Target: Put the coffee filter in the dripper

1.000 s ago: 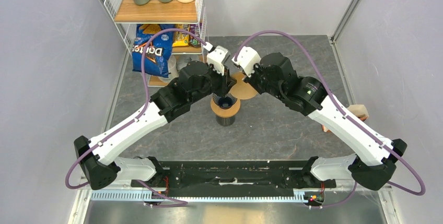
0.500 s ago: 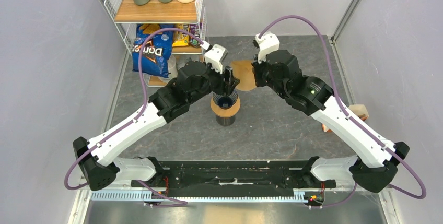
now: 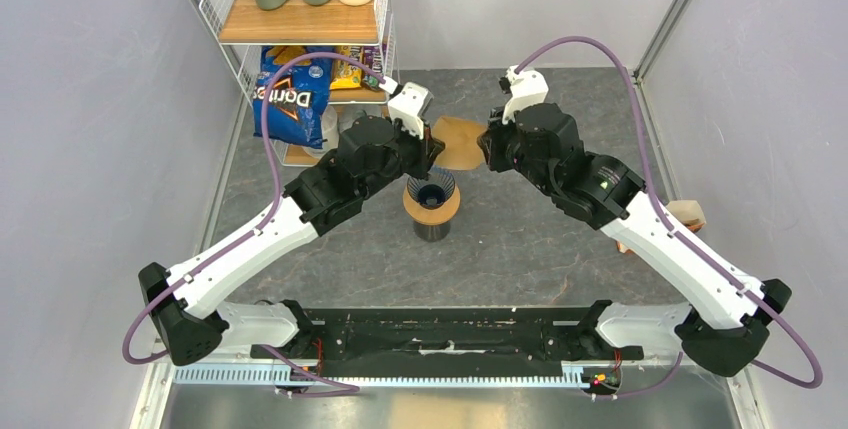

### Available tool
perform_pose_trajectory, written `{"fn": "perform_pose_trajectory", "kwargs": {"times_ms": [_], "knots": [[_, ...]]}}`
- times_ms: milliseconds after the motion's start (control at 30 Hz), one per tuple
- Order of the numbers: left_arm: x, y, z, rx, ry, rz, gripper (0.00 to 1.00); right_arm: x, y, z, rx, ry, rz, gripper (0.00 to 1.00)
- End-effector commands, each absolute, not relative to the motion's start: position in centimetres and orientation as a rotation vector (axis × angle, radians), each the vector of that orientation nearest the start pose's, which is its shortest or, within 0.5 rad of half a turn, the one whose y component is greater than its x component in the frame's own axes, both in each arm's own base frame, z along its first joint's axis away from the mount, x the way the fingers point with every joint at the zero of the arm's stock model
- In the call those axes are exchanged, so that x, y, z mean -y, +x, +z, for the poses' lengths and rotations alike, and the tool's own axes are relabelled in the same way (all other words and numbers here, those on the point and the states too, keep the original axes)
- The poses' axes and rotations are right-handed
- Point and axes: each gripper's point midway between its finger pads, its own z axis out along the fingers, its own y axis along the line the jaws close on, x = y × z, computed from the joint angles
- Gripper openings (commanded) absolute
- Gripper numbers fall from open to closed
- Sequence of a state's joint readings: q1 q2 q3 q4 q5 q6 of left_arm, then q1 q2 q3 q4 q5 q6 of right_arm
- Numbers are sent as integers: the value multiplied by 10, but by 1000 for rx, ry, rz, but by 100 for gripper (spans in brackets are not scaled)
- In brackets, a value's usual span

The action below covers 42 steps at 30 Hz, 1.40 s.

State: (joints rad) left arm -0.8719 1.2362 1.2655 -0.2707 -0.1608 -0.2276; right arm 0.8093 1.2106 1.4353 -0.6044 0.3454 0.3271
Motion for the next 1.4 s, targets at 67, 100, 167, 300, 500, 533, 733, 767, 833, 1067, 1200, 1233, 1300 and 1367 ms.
{"fn": "perform_pose_trajectory", "kwargs": {"times_ms": [67, 100, 167, 300, 500, 533, 733, 767, 833, 1067, 1200, 1233, 1300, 1367], "knots": [[301, 271, 357, -1719, 523, -664, 2, -223, 285, 360, -1847, -343, 366, 55], [302, 270, 356, -1725, 540, -660, 2, -225, 285, 362, -1829, -392, 354, 60], [302, 269, 351, -1740, 568, -650, 2, -230, 283, 367, -1791, -477, 355, 65], [304, 268, 346, -1763, 601, -637, 2, -242, 280, 366, -1761, -649, 352, 58], [308, 266, 346, -1779, 641, -643, 2, -241, 288, 341, -1843, -718, 253, 39], [307, 266, 345, -1783, 651, -634, 2, -238, 290, 340, -1848, -711, 235, 35], [306, 259, 349, -1757, 722, -632, 2, -235, 286, 338, -1856, -703, 238, 13], [306, 257, 351, -1750, 729, -638, 2, -235, 286, 338, -1861, -696, 239, 9], [305, 256, 353, -1739, 741, -640, 3, -234, 287, 337, -1869, -676, 243, 0], [283, 216, 418, -1427, 876, -789, 85, -233, 270, 347, -1890, -643, 501, 0], [241, 205, 447, -1232, 890, -686, 86, -242, 241, 368, -1859, -636, 831, 0], [235, 206, 441, -1235, 906, -651, 86, -247, 230, 377, -1836, -642, 936, 0], [230, 199, 421, -1202, 1018, -586, 86, -258, 210, 393, -1797, -658, 1106, 0], [233, 183, 399, -1100, 1188, -559, 87, -269, 191, 405, -1783, -681, 1282, 0]]}}
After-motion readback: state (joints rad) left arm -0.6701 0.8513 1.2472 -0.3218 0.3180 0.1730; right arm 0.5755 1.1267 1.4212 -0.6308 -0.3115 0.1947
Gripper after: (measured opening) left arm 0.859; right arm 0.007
